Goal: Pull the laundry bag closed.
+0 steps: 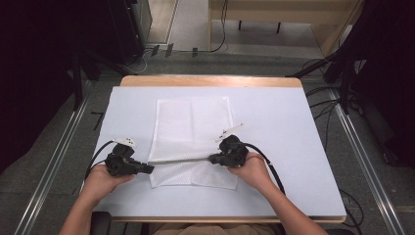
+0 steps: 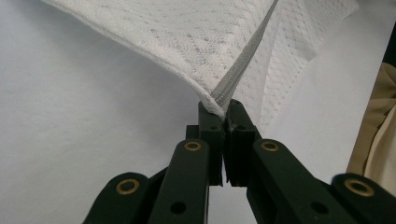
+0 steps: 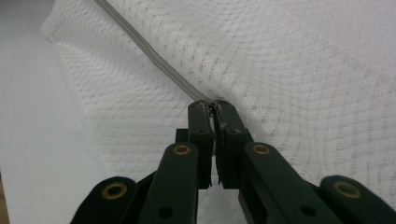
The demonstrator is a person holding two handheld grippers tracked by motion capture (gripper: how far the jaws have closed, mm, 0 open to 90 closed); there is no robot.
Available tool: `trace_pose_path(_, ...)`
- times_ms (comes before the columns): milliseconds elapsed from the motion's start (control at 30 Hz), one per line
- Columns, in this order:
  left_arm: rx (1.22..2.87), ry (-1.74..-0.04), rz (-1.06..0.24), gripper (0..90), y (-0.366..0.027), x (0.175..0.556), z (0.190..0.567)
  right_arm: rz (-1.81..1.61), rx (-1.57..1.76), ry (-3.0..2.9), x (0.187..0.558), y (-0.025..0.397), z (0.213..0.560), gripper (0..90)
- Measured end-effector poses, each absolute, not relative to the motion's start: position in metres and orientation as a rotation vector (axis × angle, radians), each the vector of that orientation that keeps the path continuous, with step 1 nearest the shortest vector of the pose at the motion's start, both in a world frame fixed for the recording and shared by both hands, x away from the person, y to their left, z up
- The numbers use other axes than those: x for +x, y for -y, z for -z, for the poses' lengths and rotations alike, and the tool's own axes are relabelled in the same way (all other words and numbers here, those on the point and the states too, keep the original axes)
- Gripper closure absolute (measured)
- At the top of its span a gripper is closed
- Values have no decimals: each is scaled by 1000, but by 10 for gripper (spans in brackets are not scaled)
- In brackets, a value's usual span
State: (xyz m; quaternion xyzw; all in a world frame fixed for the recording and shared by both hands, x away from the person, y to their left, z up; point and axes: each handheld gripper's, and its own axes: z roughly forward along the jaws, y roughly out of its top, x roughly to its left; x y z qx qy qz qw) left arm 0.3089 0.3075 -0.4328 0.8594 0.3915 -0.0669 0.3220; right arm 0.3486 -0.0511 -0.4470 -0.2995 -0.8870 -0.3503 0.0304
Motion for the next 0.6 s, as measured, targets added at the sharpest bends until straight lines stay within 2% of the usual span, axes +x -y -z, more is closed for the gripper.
trace_pose_path(600,2254,-1028,178,885,-309,308,433,1072,-942,2738,348,63,448,883)
